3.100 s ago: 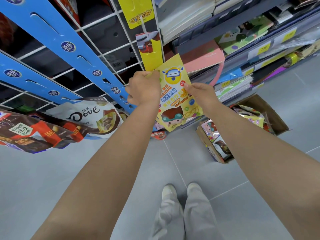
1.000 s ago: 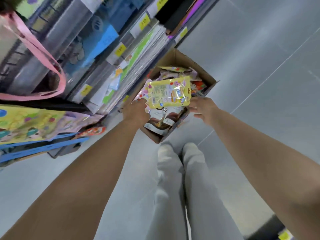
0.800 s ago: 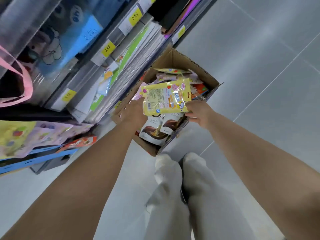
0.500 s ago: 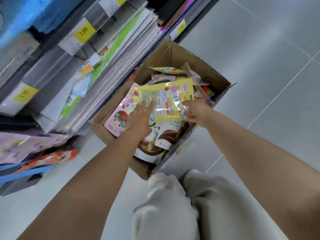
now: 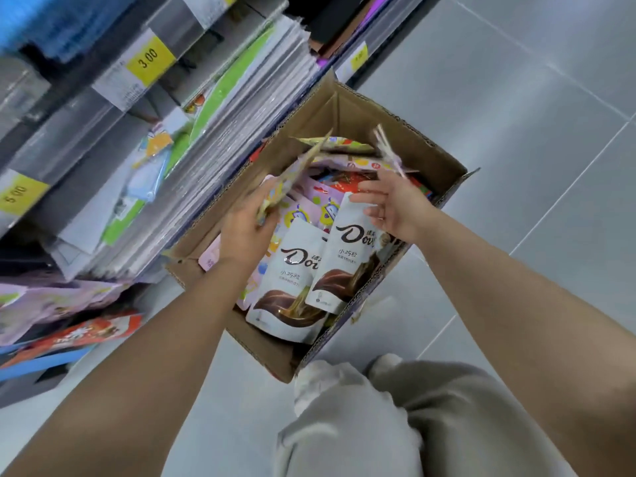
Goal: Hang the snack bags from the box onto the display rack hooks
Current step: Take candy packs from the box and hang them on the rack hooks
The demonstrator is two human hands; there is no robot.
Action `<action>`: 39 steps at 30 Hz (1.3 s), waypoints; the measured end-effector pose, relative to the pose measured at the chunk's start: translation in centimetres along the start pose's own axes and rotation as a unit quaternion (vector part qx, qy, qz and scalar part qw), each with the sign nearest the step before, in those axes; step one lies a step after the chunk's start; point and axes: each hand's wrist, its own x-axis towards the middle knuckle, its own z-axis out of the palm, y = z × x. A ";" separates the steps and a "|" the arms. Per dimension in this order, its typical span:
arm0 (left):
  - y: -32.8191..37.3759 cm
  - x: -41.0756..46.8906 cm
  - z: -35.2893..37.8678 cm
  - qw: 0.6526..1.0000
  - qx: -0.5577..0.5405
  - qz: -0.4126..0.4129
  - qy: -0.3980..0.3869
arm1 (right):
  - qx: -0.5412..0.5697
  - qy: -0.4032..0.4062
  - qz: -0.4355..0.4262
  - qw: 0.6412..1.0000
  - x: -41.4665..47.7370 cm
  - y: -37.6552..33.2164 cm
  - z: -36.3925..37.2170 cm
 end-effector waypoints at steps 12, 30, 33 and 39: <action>0.3 2.2 -3.2 0.899 -0.296 -0.321 -0.027 | 0.074 0.062 0.048 0.994 4.0 -1.7 3.9; 2.7 0.8 -5.7 0.896 -0.254 -0.362 -0.042 | 0.056 0.175 -0.014 0.983 -0.8 -1.2 3.0; 4.5 -1.2 -8.7 0.902 -0.244 -0.355 -0.036 | 0.033 0.176 0.001 0.984 -4.5 -1.4 2.7; 7.3 -3.6 -13.9 0.910 -0.202 -0.359 -0.054 | -0.086 0.168 -0.034 0.982 -11.9 -2.7 3.9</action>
